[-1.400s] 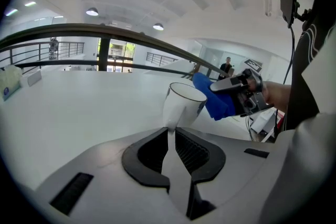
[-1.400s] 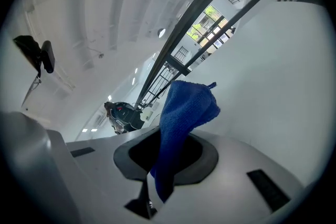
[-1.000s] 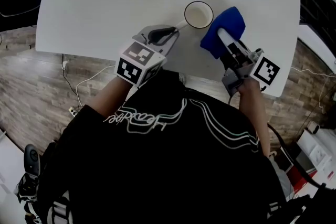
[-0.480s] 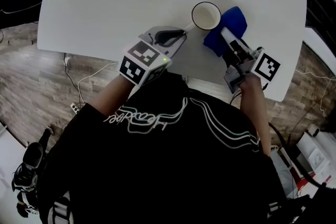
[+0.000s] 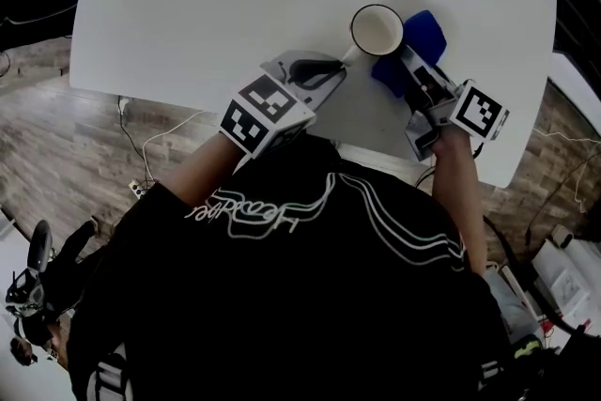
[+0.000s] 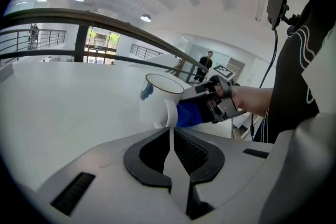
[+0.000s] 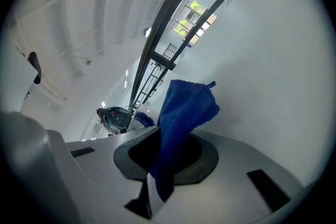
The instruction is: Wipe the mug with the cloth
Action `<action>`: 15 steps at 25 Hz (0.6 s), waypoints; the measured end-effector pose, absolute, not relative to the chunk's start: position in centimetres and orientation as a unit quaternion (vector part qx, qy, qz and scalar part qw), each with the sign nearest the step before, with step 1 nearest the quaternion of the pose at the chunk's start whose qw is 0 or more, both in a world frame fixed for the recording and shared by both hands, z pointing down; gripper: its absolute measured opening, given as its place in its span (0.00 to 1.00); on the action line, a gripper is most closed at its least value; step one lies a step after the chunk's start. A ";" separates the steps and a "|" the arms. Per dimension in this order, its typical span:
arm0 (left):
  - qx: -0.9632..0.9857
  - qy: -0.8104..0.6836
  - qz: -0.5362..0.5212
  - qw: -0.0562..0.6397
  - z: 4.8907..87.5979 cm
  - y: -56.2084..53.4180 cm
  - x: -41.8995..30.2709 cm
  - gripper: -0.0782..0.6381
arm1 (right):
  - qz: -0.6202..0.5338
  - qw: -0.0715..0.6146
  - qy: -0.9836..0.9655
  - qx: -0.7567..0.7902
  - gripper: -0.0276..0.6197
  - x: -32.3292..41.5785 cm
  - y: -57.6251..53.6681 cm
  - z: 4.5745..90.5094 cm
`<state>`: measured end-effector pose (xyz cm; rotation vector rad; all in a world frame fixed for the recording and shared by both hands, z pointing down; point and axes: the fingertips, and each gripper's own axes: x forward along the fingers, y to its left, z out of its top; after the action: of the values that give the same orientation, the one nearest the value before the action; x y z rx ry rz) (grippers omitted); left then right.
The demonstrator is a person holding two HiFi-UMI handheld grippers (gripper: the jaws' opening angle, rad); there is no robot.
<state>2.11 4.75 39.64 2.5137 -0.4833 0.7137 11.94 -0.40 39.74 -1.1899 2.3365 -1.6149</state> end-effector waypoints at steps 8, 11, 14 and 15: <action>0.919 -0.175 0.258 0.241 39.6 5.4 2.7 0.15 | -0.529 0.061 0.744 -0.404 0.12 13.7 1.3 38.6; 0.919 -0.176 0.259 0.241 39.7 5.2 2.7 0.15 | -0.538 0.102 0.734 -0.401 0.12 13.6 1.7 37.6; 0.918 -0.177 0.259 0.244 39.8 5.2 2.9 0.15 | -0.550 0.147 0.724 -0.389 0.12 13.1 2.1 36.4; 0.917 -0.177 0.259 0.245 39.8 5.2 3.0 0.15 | -0.556 0.160 0.718 -0.387 0.12 13.1 2.2 36.2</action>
<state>3.04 5.19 39.80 2.5045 -0.4825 0.7072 13.06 2.17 36.20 -1.1058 2.0517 -1.5872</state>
